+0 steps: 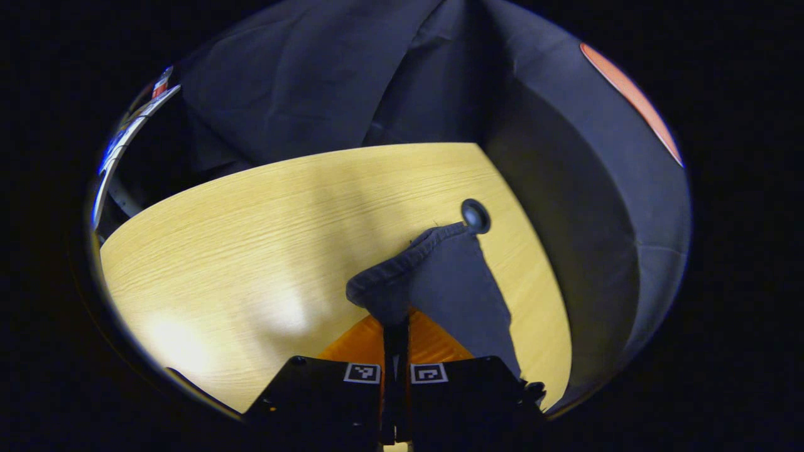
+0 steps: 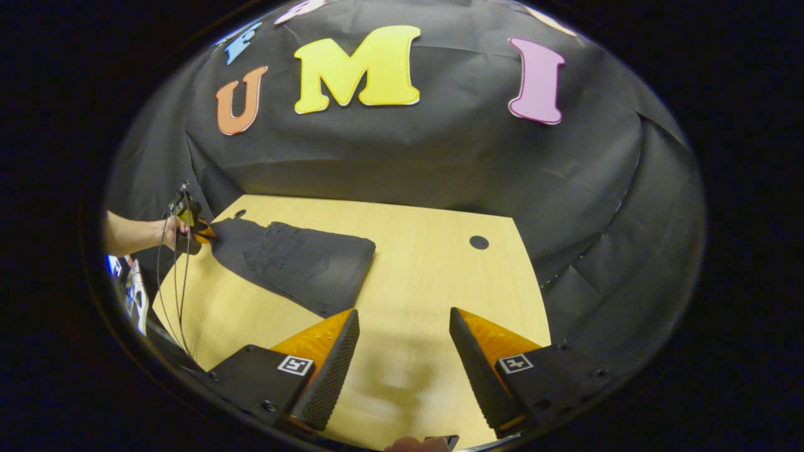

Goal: Grasp the waist and the cuffs of the jeans and fold them to make the two legs overlap; first hold the waist and fold one-third of the jeans toward the cuffs, then hold the cuffs and fold the remaining one-third in the same direction to finish folding.

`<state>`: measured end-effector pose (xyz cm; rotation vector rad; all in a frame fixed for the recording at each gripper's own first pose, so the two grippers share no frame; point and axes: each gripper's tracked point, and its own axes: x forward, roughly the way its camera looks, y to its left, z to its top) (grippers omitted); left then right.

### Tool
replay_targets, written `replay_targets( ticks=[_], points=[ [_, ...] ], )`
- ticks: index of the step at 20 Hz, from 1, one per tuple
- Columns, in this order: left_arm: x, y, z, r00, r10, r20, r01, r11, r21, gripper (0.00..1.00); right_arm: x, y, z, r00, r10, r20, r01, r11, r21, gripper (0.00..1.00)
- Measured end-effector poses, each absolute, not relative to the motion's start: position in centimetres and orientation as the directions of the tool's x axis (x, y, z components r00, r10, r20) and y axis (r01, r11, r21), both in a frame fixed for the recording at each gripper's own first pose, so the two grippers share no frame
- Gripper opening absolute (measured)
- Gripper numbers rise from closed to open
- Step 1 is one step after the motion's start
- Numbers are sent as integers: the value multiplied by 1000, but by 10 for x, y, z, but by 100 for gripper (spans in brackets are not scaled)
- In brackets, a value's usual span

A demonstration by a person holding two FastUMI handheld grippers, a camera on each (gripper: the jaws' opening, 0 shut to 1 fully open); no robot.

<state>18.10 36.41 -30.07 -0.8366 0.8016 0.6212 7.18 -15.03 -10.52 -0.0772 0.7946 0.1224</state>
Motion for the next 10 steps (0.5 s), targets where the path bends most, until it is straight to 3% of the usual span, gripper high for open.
replay_targets(
  ticks=[2,4,6,10],
  points=[
    [180,357,-278,601,163,-783,-685,610,-399,4,64,-155,-94,717,61,-694,-118,992,-34,91],
    [178,346,-250,639,164,-752,-621,687,-377,4,55,-157,-78,747,49,-663,-106,993,-47,87],
    [183,331,-216,699,154,-699,-552,737,-389,4,42,-160,-66,768,30,-640,-94,993,-66,91],
    [197,281,-138,812,71,-579,-347,856,-382,4,16,-167,-42,803,1,-596,-61,995,-80,91]
  ],
)
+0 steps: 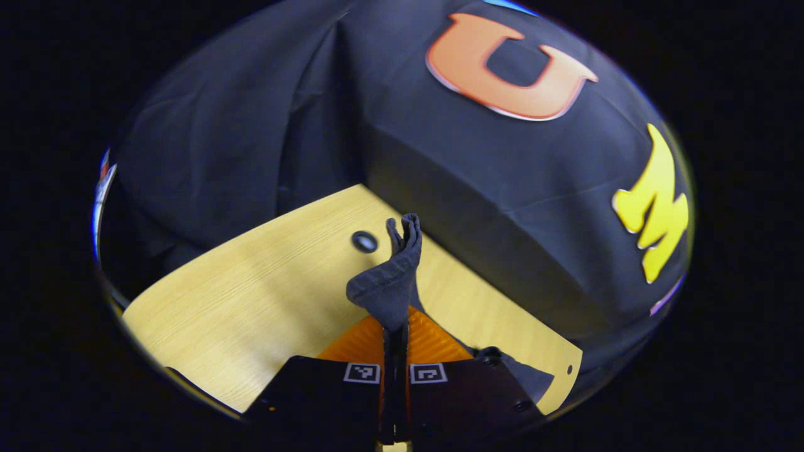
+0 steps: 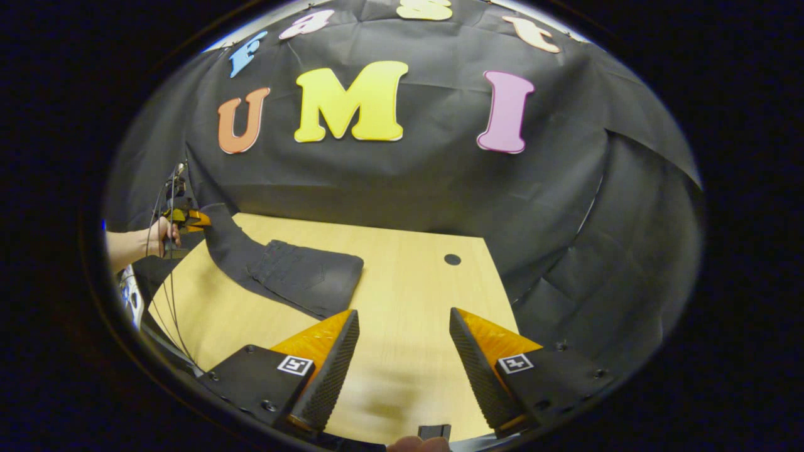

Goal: Grasp the waist and the cuffs of the jeans and fold them to make the two legs overlap; first hold the waist and fold one-third of the jeans toward the cuffs, then hold the cuffs and fold the remaining one-third in the same direction to finish folding.

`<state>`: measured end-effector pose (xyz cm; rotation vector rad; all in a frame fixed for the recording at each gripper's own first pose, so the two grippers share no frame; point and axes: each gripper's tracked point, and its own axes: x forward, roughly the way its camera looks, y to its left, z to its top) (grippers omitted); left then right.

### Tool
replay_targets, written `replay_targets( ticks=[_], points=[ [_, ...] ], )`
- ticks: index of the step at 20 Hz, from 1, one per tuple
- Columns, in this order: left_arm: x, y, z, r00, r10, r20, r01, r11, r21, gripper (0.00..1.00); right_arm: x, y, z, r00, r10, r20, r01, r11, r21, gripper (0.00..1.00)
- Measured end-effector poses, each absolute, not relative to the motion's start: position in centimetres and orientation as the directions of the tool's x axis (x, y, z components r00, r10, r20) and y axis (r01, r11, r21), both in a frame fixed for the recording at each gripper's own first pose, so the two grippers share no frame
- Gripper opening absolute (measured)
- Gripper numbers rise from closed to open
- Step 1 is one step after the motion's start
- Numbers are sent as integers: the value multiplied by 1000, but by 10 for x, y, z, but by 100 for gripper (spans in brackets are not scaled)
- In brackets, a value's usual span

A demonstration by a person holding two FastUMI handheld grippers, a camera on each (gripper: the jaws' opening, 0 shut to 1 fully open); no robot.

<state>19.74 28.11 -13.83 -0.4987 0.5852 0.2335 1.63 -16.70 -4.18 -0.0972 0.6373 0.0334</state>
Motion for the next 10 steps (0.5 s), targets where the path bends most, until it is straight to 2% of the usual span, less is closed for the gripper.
replay_targets(
  ticks=[2,4,5,9,10],
  points=[
    [201,247,-105,847,27,-530,-247,904,-348,4,4,-170,-33,817,-13,-576,-34,997,-72,95],
    [191,209,-82,873,-18,-488,-164,931,-327,4,-5,-176,-29,821,-29,-570,-14,997,-71,92],
    [219,179,-91,883,-39,-467,-129,937,-323,4,-9,-178,-27,823,-35,-567,-8,997,-73,92],
    [201,107,-62,907,-118,-405,-29,940,-340,4,-28,-192,-20,831,-76,-551,30,995,-91,95],
    [198,92,-62,908,-133,-398,-9,942,-335,4,-33,-197,-21,828,-86,-554,42,995,-91,92]
  ],
)
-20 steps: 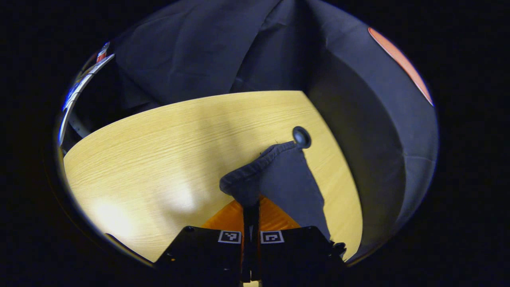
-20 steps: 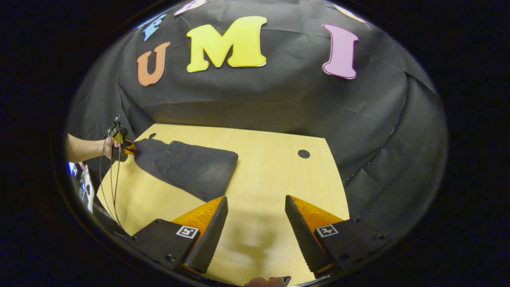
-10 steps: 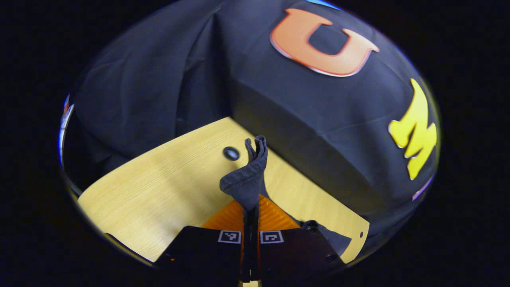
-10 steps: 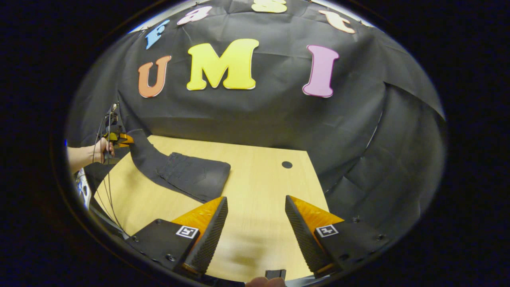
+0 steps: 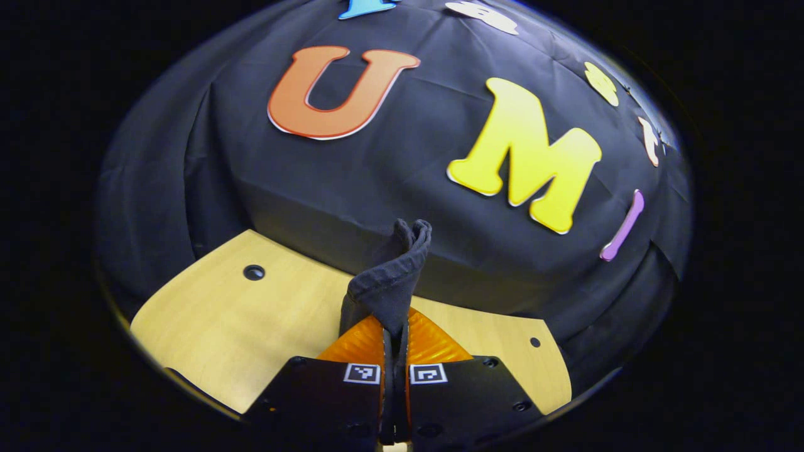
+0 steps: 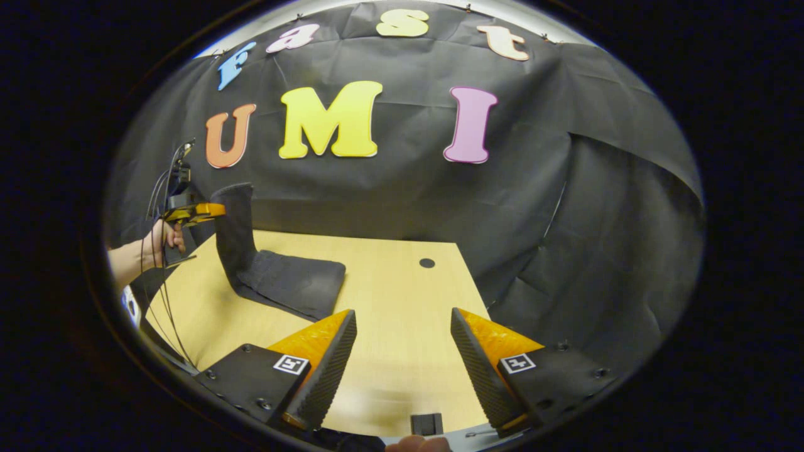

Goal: Grasp the waist and the cuffs of the jeans and fold them to make the two legs overlap; first hold the waist and fold one-third of the jeans toward the cuffs, then hold the cuffs and fold the remaining one-third in the same direction to finish folding.

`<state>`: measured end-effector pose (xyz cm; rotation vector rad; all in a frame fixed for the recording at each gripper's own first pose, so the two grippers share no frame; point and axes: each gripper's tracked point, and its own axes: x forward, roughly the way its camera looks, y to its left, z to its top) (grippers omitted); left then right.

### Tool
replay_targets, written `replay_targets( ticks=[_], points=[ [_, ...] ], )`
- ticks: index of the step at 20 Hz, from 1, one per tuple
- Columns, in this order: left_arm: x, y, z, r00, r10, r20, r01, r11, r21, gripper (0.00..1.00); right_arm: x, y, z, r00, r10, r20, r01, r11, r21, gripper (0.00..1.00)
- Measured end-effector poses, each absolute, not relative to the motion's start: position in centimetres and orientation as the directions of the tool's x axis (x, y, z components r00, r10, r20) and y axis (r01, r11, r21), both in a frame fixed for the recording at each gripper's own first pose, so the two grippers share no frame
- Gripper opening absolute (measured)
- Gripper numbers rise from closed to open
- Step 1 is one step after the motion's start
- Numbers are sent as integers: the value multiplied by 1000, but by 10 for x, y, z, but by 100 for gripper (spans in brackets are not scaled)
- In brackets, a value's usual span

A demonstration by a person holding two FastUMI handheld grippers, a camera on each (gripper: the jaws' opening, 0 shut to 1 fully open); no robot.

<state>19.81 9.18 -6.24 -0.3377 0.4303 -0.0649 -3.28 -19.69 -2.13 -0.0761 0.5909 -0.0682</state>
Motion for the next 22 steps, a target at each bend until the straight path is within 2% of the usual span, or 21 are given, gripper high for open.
replay_targets(
  ticks=[5,8,14,18,20,22],
  points=[
    [179,11,-88,898,-188,-399,97,967,-238,3,-48,-217,-33,802,-129,-584,99,992,-83,92],
    [172,-28,-137,881,-194,-432,132,976,-171,3,-55,-217,-44,784,-126,-608,99,992,-78,92],
    [157,-53,-234,811,-137,-568,49,985,-168,4,-67,-216,-69,738,-111,-666,74,994,-85,92],
    [153,-60,-245,794,-122,-596,25,985,-169,11,-64,-226,-81,710,-112,-695,93,994,-65,92],
    [151,-71,-249,782,-157,-603,54,981,-185,20,-59,-229,-87,700,-105,-706,121,992,-28,92],
    [147,-82,-245,779,-185,-599,82,977,-194,60,-54,-226,-96,688,-89,-720,138,990,9,94]
  ],
)
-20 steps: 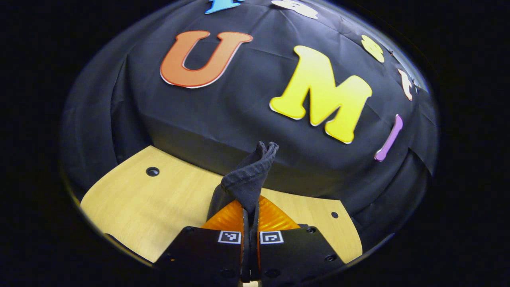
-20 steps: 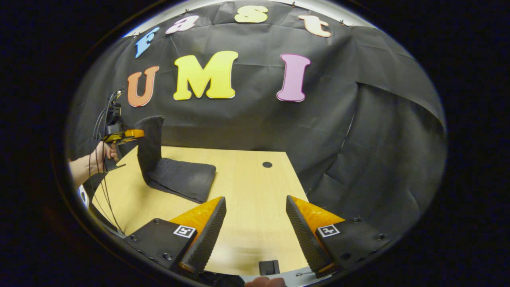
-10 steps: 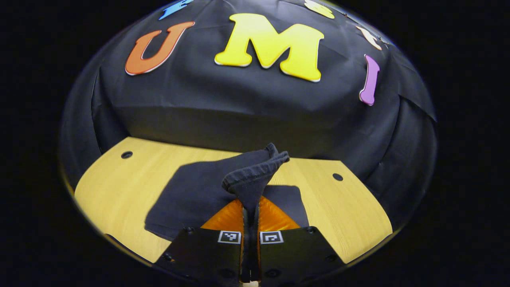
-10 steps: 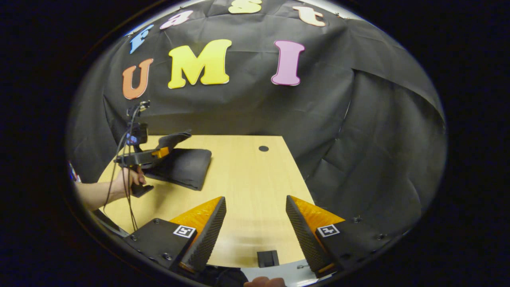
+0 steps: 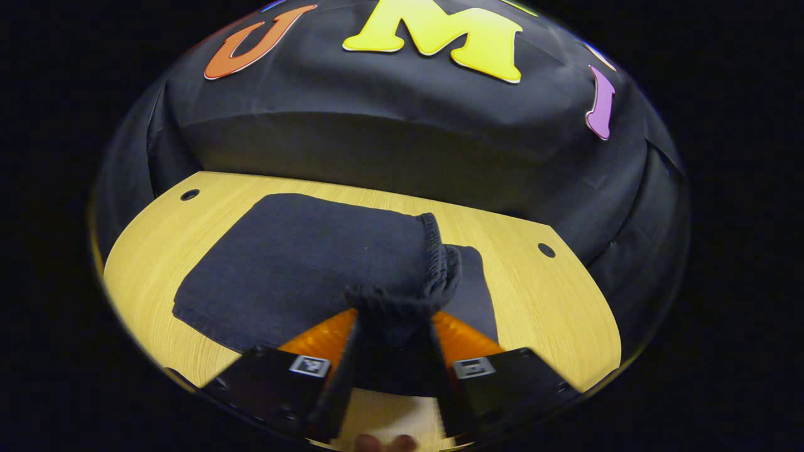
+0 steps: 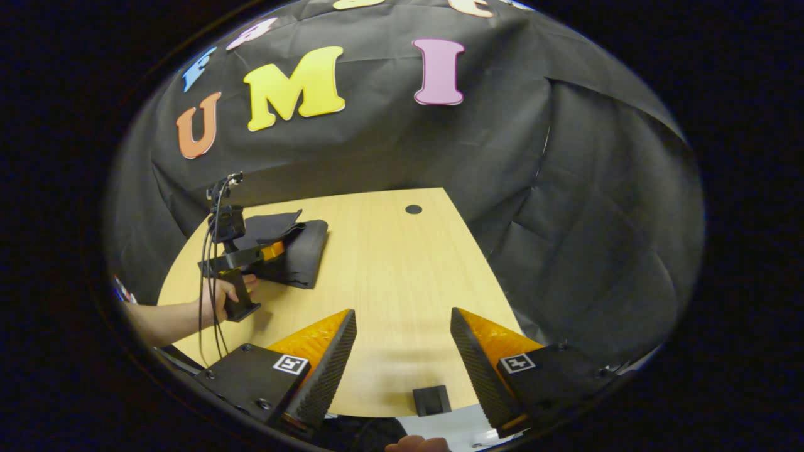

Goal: Grasp the waist and the cuffs of the jeans and fold them to make the two legs overlap; first hold the waist and fold one-third of the jeans toward the cuffs, then hold the cuffs and fold the remaining one-third in the same direction to finish folding.

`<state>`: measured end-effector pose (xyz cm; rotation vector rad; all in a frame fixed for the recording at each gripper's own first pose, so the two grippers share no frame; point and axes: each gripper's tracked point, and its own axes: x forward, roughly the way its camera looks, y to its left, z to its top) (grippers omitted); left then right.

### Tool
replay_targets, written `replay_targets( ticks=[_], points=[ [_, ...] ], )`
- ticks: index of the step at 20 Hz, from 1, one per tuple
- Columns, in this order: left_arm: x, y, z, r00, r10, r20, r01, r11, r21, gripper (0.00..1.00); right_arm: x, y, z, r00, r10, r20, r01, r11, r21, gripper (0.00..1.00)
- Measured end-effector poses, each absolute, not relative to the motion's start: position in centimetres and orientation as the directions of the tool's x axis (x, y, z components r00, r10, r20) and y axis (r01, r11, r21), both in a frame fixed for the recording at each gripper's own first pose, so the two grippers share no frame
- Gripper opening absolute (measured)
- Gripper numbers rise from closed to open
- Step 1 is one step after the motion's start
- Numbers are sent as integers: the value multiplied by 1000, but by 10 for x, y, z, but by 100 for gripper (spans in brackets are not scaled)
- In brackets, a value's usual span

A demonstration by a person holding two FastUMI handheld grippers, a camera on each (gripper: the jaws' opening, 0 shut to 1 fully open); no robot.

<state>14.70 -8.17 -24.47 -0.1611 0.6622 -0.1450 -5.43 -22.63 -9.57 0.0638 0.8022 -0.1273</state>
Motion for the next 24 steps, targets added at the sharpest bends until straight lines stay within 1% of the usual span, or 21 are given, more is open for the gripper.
replay_targets(
  ticks=[1,2,3,4,6,8,9,10,11,12,15,16,17,18,19,20,21,24],
  points=[
    [142,-83,-239,781,-180,-598,88,980,-180,80,-52,-225,-98,688,-86,-721,144,989,20,94],
    [140,-88,-236,782,-197,-592,108,977,-182,100,-49,-222,-97,692,-81,-718,147,989,30,92],
    [137,-95,-227,781,-223,-583,131,972,-196,100,-47,-218,-97,698,-75,-712,144,989,36,92],
    [132,-99,-219,781,-245,-574,151,966,-208,100,-44,-213,-97,703,-68,-708,135,990,38,95],
    [123,-101,-197,793,-272,-545,186,960,-209,100,-39,-201,-96,714,-51,-698,112,993,42,95],
    [112,-91,-168,814,-278,-510,203,959,-200,100,-33,-185,-90,737,-32,-675,85,995,46,95],
    [107,-85,-151,826,-282,-488,209,957,-200,100,-29,-176,-85,750,-23,-661,69,997,44,92],
    [100,-75,-132,840,-279,-466,211,958,-193,100,-23,-166,-77,770,-8,-638,45,998,41,94],
    [92,-61,-110,857,-268,-441,207,961,-182,100,-17,-155,-64,795,3,-607,23,999,35,92],
    [86,-46,-88,877,-254,-409,200,965,-172,100,-9,-145,-49,821,12,-571,6,1000,30,95],
    [69,-11,-38,925,-198,-325,155,976,-154,99,19,-105,-5,897,49,-440,-42,999,24,94],
    [60,3,-18,938,-184,-295,145,978,-146,99,24,-91,5,915,64,-399,-59,998,23,92],
    [53,18,-2,949,-162,-271,130,983,-133,99,29,-76,22,931,74,-357,-73,997,15,92],
    [44,36,18,962,-135,-239,110,987,-114,98,31,-65,35,944,80,-320,-82,997,7,94],
    [36,48,35,971,-119,-209,99,990,-102,98,33,-54,53,959,81,-270,-84,996,-1,92],
    [30,60,52,978,-102,-184,86,992,-91,99,34,-48,65,970,72,-232,-76,997,-6,97],
    [21,71,66,983,-88,-160,75,994,-84,98,32,-42,76,979,58,-196,-62,998,-12,92],
    [-10,87,99,992,-74,-104,63,993,-103,100,23,-35,99,995,0,-104,-4,999,-39,92]
  ],
)
